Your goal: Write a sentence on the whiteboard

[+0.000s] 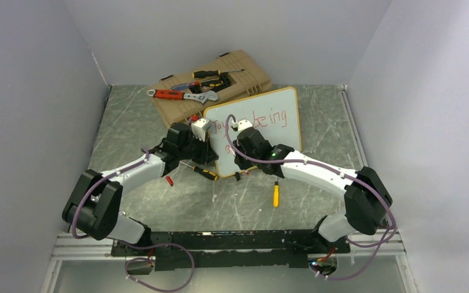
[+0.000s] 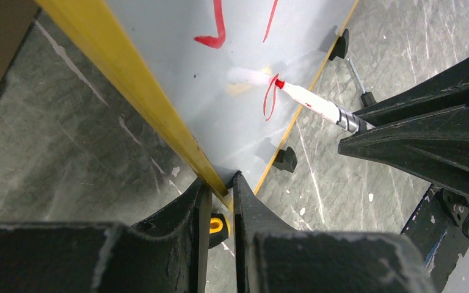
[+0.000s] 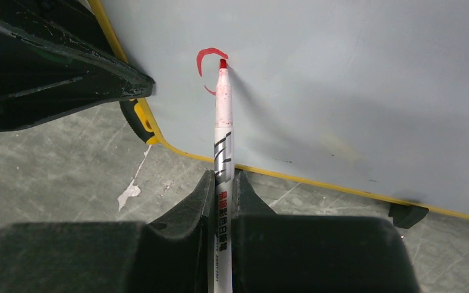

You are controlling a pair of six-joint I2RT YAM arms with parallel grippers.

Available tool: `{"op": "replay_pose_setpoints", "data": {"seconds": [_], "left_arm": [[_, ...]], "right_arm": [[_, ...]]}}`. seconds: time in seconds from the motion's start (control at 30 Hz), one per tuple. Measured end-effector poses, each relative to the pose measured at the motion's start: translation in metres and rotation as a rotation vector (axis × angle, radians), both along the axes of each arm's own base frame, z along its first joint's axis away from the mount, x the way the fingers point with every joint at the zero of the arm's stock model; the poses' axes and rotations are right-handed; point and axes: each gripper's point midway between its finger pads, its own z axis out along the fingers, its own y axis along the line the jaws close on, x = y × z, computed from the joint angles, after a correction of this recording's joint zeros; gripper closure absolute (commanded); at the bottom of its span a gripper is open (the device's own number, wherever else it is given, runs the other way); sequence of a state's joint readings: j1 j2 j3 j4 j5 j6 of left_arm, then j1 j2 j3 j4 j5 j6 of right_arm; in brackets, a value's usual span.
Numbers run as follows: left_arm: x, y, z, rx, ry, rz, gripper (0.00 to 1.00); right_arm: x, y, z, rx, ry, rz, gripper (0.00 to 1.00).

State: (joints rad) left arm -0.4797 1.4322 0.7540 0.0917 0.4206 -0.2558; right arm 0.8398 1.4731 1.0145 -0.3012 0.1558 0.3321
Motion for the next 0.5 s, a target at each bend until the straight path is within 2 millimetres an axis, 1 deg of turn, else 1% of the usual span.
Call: {"op": "replay_pose_setpoints", "data": {"seconds": [0.5], "left_arm": [[-0.0001, 0.0004, 0.0002, 0.001, 0.000, 0.002, 0.93]], "right_arm": [[-0.0048, 0.0007, -0.0051, 0.008, 0.023, 0.006, 1.00]]}}
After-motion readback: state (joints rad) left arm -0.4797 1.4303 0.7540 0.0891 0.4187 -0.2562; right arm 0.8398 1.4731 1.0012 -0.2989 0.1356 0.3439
